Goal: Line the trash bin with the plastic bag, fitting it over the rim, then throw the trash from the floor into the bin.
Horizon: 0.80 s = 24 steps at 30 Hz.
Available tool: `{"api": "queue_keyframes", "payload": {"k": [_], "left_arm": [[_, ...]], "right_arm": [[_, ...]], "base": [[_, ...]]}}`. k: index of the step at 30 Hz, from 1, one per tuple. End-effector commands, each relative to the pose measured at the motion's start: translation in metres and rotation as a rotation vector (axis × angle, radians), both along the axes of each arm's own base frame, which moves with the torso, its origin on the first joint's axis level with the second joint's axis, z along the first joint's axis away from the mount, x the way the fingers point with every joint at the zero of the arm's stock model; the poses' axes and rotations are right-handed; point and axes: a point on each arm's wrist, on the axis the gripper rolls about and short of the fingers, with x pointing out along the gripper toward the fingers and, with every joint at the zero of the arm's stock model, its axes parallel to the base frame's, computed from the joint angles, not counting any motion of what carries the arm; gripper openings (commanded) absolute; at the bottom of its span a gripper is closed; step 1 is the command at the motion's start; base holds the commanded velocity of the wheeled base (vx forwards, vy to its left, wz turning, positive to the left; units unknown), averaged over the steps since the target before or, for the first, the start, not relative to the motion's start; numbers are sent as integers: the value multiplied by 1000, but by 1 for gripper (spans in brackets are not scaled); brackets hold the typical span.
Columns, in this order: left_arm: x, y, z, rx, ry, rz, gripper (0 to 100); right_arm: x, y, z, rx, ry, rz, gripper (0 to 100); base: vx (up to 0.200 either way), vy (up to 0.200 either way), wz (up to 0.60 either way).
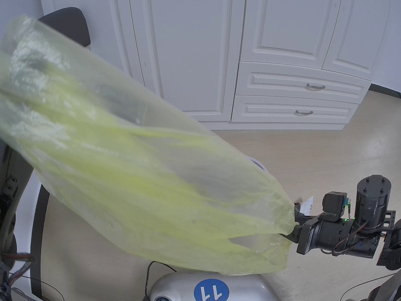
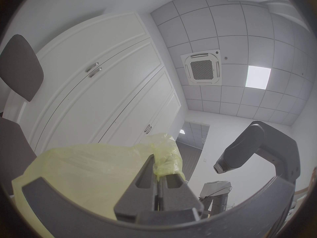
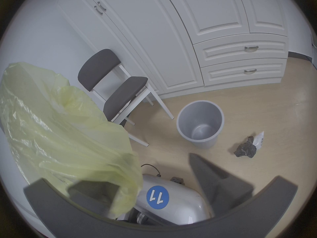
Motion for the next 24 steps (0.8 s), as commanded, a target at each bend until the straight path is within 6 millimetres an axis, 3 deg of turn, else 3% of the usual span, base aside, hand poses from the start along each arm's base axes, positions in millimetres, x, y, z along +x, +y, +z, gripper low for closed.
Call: {"api": "queue_keyframes", "payload": {"k": [1,12,15,16,21,24], "left_arm": [[1,-2,-2,11,6,0,0],[8,-15,-13,76,48,17,0],[27,-18,-31,233,133,126,0],[27,-18,-31,233,133,126,0],[48,-18,-42,454,333,325,0],[55,-16,-45,516,383,361,0]], "right_arm": [[-1,1,-1,9,10,22,0],[-7,-5,15,61,-48,23,0],[-10,-17,37,111,-128,-19,0],[-10,-17,37,111,-128,-19,0],[-25,-50,88,167,-230,-125,0],[-34,-58,102,172,-240,-140,0]], "base": [[0,0,0],[0,0,0],[0,0,0],[0,0,0],[0,0,0],[0,0,0]]}}
